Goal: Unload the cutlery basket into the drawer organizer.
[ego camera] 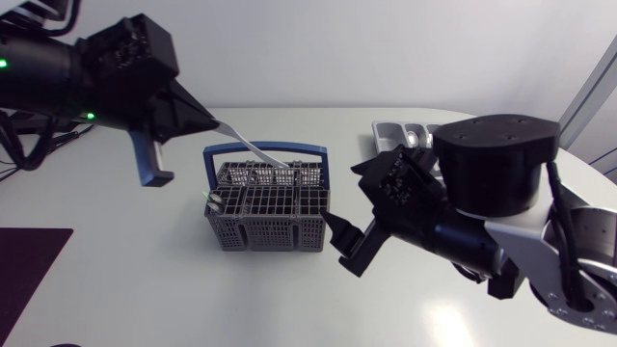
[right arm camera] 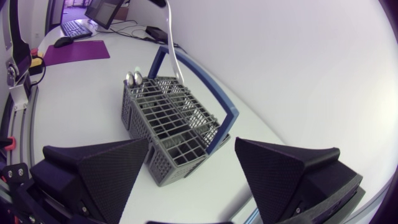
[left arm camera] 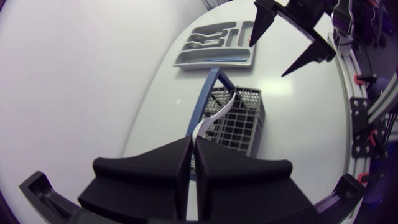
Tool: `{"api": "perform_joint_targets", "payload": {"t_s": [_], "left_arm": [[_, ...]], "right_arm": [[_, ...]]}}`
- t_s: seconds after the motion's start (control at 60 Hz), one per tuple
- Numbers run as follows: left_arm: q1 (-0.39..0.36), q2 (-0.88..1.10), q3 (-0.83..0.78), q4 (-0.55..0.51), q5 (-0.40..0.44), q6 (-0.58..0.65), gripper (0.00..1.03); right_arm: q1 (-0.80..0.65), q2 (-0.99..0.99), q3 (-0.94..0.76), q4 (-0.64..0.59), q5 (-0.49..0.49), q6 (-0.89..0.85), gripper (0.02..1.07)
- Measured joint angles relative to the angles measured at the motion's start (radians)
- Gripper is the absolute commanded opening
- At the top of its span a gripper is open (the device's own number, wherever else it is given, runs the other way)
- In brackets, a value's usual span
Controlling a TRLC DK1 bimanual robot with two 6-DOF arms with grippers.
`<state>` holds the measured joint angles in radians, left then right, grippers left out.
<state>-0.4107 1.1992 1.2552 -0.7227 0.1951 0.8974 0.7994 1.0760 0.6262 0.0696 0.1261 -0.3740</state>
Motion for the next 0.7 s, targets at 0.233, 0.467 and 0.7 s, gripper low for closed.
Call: {"api": "perform_joint_targets", "payload": {"t_s": [0.233,0.467,0.7], "left_arm": [[-0.093,0.158,0.120,-0.060,0.013,-0.300,0.04],[-0.095,0.300,0.256,-0.138,0.157,-0.501,0.04],[-0.094,0.360,0.304,-0.206,0.192,-0.566,0.04]], "right_arm": [[0.110,0.000,0.000,0.116,0.179,-0.080,1.02],[0.156,0.035,0.000,0.235,0.263,-0.160,0.95],[0.158,0.119,-0.020,0.355,0.298,-0.259,0.79]]}}
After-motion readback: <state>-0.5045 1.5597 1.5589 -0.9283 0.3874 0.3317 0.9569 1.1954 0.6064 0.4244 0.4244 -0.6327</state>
